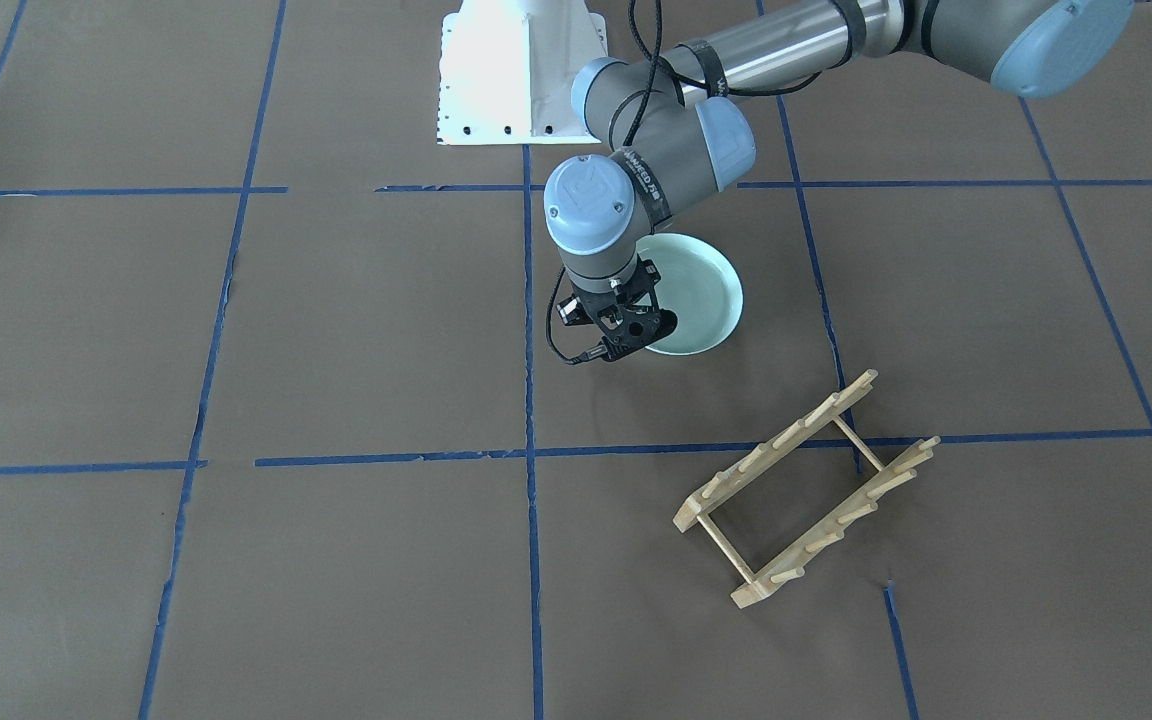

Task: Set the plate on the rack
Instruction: 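Grasp the rim of the pale green plate with the left gripper, then lift the plate upright and carry it toward the wooden rack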

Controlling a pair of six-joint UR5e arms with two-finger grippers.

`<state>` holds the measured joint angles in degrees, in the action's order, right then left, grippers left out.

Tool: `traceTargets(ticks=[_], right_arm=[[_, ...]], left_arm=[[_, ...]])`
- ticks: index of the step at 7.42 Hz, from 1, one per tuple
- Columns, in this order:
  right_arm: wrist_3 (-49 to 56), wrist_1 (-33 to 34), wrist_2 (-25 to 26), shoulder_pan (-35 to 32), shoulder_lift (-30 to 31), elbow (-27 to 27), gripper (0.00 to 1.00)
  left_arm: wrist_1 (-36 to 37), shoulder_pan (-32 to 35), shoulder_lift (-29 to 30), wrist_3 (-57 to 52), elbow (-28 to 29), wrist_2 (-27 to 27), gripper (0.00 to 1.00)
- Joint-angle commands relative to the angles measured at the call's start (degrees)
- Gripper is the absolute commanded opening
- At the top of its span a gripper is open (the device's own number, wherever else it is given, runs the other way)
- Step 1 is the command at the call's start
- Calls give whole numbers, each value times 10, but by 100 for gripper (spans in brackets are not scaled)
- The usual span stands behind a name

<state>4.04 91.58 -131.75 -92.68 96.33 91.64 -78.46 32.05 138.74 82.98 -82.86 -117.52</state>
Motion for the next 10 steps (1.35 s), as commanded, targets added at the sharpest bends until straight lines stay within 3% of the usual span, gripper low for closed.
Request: traceTargets(ticks=[1, 4, 6, 9, 10], right_arm=[[0, 0, 0, 0, 0, 0, 100], [0, 0, 0, 0, 0, 0, 100], [0, 0, 0, 0, 0, -1, 100], [0, 0, 0, 0, 0, -1, 100], [0, 0, 0, 0, 0, -1, 100]], left_arm=[[1, 33, -7, 4, -80, -38, 0], [-52, 160, -7, 5, -182, -166, 0], [-297, 245, -38, 85, -182, -184, 0], [-623, 300, -98, 192, -137, -181, 0], [-720, 310, -117, 219, -109, -155, 0]])
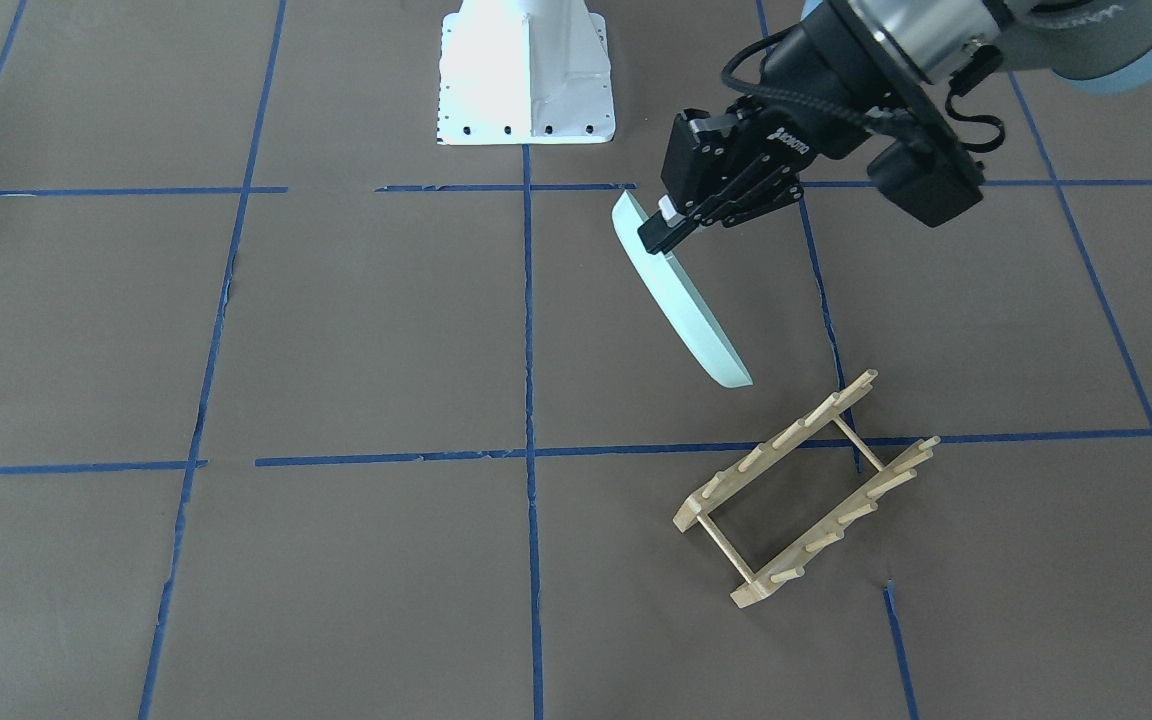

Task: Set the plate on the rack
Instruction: 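Lift the plate upright and carry it toward the wooden rack, then lower the upright plate into a slot of the wooden rack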

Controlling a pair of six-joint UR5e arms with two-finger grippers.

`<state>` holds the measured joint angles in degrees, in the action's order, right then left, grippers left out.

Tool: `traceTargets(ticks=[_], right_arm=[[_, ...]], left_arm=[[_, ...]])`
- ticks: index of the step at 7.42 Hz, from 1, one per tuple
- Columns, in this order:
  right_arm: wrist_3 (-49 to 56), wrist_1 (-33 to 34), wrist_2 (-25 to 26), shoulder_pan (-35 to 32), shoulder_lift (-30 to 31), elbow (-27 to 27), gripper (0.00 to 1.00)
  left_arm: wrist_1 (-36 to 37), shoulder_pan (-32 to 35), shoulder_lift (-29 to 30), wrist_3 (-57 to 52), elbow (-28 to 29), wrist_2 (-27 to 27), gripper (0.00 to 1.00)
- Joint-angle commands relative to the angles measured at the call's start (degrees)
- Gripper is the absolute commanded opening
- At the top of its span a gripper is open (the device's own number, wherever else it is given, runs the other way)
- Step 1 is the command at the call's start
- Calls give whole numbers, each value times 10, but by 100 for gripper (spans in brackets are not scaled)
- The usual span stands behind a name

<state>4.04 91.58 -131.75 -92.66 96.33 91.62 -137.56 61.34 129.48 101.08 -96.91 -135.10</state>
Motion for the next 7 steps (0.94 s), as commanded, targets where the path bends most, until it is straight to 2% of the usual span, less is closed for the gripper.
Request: traceTargets(ticks=[1, 3, 7], right_arm=[[0, 0, 0, -1, 0, 0, 100], [0, 0, 0, -1, 0, 0, 100], [0, 0, 0, 0, 0, 0, 100]], left_arm=[[-207, 17, -42, 47, 64, 81, 0], [-379, 16, -59, 95, 157, 168, 0], [-420, 9, -73, 95, 210, 200, 0]])
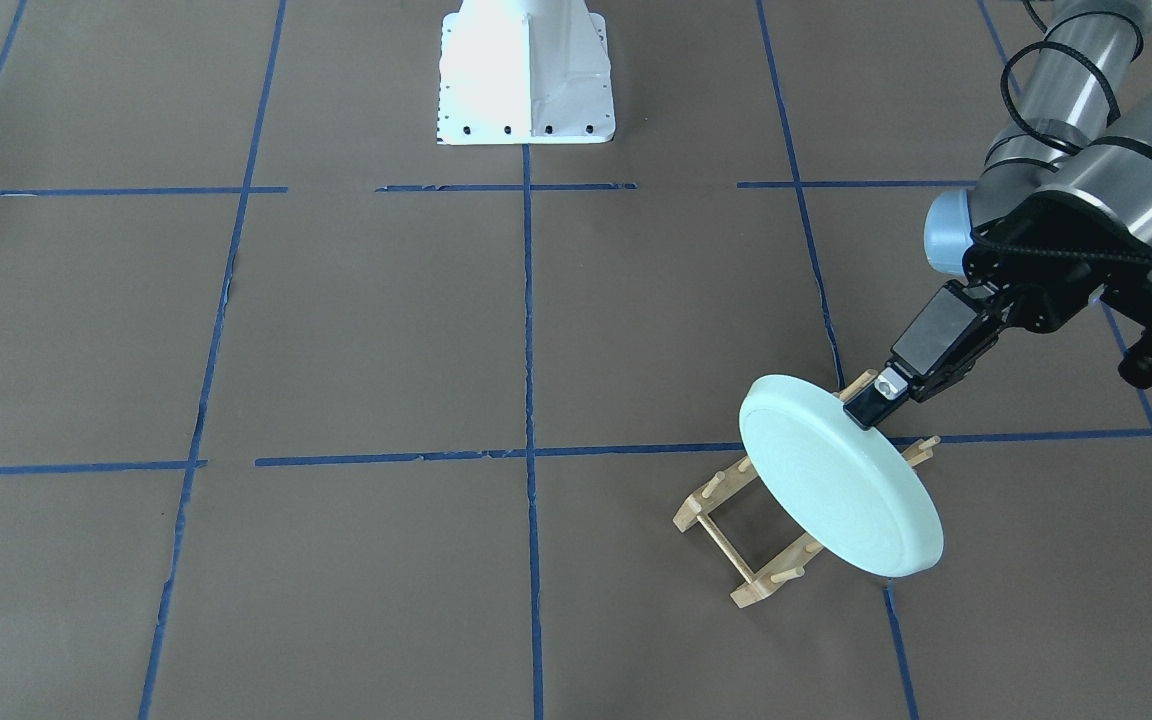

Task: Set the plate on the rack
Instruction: 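Lower the upright plate into a slot of the wooden rack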

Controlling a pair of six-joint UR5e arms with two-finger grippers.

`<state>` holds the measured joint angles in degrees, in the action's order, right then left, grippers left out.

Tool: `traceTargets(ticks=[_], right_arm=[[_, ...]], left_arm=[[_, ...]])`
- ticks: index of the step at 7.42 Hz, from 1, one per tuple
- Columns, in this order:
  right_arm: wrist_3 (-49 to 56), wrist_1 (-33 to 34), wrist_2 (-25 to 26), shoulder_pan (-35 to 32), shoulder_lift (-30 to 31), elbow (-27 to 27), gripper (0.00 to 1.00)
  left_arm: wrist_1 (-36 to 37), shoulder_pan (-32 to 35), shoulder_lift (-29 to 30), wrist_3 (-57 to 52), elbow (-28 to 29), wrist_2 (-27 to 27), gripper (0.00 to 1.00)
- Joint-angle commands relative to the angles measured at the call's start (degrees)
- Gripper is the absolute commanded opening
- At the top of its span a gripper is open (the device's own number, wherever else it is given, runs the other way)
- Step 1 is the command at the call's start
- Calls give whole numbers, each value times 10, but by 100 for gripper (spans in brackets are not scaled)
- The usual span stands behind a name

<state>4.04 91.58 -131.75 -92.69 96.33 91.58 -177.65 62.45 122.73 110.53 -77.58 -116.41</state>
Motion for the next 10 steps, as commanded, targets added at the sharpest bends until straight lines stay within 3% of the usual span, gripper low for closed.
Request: traceTargets(ticks=[1, 6, 10], right_arm=[[0, 0, 0, 1, 0, 1, 100], [0, 0, 0, 0, 0, 0, 100], [0, 0, 0, 1, 0, 1, 100]], left_arm=[[-24, -4, -6, -1, 28, 14, 0], [-23, -40, -4, -2, 38, 60, 0], [-22, -59, -6, -8, 55, 61, 0]])
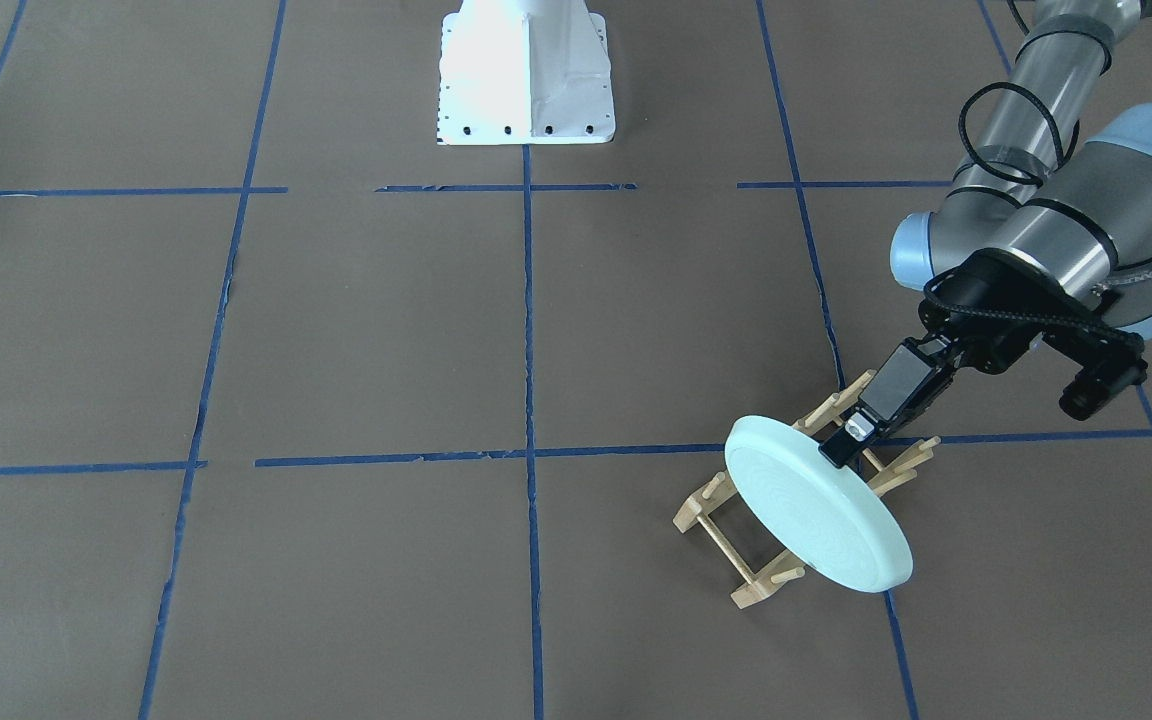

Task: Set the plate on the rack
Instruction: 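Lower the upright plate into a slot of the wooden rack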

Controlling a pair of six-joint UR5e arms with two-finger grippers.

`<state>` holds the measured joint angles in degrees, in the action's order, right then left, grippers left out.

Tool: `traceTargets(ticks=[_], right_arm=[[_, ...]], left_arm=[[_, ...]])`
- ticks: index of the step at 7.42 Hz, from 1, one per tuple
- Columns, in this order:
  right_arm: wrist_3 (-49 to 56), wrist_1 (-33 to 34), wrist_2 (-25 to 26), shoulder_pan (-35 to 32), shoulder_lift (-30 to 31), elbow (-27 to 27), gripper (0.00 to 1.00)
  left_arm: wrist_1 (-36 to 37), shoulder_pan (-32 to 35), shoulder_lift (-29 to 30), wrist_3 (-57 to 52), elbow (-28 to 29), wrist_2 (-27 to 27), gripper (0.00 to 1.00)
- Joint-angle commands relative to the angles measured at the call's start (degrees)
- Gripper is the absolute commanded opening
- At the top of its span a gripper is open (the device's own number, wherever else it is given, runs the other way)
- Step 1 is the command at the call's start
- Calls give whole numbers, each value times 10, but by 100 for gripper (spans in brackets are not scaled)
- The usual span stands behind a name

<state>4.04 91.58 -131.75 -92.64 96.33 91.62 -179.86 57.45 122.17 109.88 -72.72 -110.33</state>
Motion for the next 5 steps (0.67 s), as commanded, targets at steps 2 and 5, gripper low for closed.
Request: traceTargets(ticks=[2, 5], right_arm=[[0, 0, 0, -1, 0, 0, 100], [0, 0, 0, 0, 0, 0, 100]], left_arm=[[3, -22, -4, -18, 17, 0, 0], [6, -24, -4, -18, 21, 9, 74]])
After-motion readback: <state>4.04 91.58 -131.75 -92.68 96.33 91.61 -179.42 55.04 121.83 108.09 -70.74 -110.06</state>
